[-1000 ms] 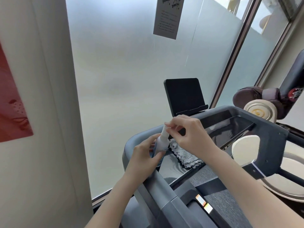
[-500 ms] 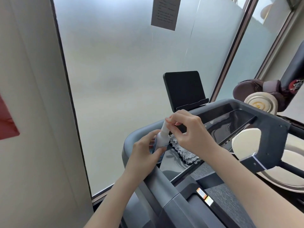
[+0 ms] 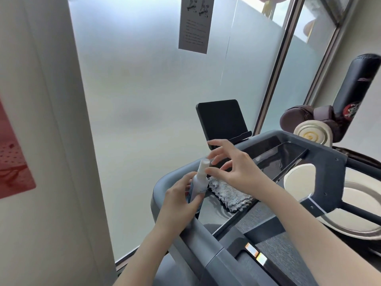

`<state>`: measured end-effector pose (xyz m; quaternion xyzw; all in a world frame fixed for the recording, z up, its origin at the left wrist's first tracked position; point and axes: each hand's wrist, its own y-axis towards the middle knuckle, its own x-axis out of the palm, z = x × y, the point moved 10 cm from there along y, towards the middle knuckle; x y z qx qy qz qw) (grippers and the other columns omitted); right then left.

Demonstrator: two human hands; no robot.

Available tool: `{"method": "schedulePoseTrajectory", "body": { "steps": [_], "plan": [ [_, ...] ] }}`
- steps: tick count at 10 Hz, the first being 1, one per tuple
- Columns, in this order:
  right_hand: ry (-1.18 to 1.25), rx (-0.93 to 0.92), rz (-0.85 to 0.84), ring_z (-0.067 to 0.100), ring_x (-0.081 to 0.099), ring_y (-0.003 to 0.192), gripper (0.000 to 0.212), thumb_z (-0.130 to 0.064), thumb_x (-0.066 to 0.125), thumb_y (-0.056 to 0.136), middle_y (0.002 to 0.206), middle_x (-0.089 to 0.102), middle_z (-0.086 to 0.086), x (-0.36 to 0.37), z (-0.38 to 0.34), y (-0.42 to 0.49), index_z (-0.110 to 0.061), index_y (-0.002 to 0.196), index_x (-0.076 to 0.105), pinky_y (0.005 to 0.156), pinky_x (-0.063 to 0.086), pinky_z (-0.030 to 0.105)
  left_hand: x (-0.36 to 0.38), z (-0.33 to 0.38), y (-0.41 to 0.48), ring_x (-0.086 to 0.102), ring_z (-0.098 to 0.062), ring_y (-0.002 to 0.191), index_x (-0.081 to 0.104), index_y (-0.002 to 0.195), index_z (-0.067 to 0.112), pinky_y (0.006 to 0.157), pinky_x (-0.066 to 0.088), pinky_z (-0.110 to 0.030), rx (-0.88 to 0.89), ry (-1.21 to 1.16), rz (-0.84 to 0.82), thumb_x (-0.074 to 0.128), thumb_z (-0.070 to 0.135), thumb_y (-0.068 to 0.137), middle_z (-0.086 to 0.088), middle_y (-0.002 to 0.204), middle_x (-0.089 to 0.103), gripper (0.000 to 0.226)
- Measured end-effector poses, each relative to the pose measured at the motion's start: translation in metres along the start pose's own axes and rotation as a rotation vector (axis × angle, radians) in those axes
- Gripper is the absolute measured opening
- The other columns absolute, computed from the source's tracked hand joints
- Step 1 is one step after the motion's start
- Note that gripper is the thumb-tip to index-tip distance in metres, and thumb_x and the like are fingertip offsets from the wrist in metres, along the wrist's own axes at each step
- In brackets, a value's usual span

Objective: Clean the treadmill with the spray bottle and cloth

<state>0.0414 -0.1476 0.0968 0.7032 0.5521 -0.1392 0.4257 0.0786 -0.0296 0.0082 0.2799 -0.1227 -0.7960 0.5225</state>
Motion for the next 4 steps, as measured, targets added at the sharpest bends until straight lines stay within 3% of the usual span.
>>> {"method": "schedulePoseTrajectory", "body": {
  "steps": [1, 2, 3, 4],
  "plan": [
    [-0.035, 0.057, 0.003, -0.001, 0.057, 0.104, 0.064, -0.032, 0.073, 0.080, 0.114, 0.060, -0.011, -0.005, 0.013, -0.007, -0.028, 0.136, 0.041, 0.085, 0.051, 0.030, -0.001, -0.001, -0.001, 0.061, 0.003, 0.099, 0.057, 0.124, 0.033, 0.087, 0.048, -0.016, 0.021, 0.022, 0.010, 0.067, 0.013, 0.086, 0.022, 0.107, 0.067, 0.044],
    [-0.044, 0.099, 0.004, -0.006, 0.051, 0.112, 0.069, -0.034, 0.072, 0.081, 0.124, 0.055, -0.012, -0.006, 0.024, -0.012, -0.030, 0.141, 0.037, 0.089, 0.047, 0.023, 0.002, -0.007, -0.001, 0.054, -0.001, 0.118, 0.048, 0.140, 0.022, 0.097, 0.038, -0.009, -0.002, 0.083, 0.002, 0.068, 0.017, 0.085, 0.014, 0.127, 0.061, 0.058],
    [-0.071, 0.119, 0.049, -0.004, 0.046, 0.120, 0.066, -0.048, 0.057, 0.085, 0.133, 0.051, -0.012, -0.010, 0.029, -0.013, -0.028, 0.144, 0.034, 0.093, 0.040, 0.017, 0.000, -0.012, 0.001, 0.048, -0.009, 0.128, 0.033, 0.147, 0.015, 0.106, 0.035, -0.018, -0.042, 0.076, 0.019, 0.070, 0.030, 0.081, 0.004, 0.139, 0.052, 0.077],
    [-0.144, 0.142, 0.053, 0.004, 0.036, 0.133, 0.067, -0.054, 0.043, 0.089, 0.146, 0.041, -0.007, -0.008, 0.034, -0.018, -0.024, 0.147, 0.029, 0.108, 0.031, 0.026, -0.003, -0.010, 0.006, 0.040, -0.011, 0.135, 0.026, 0.149, 0.015, 0.111, 0.030, -0.027, -0.083, 0.064, 0.014, 0.073, 0.029, 0.082, 0.001, 0.146, 0.044, 0.083]
  ]
}}
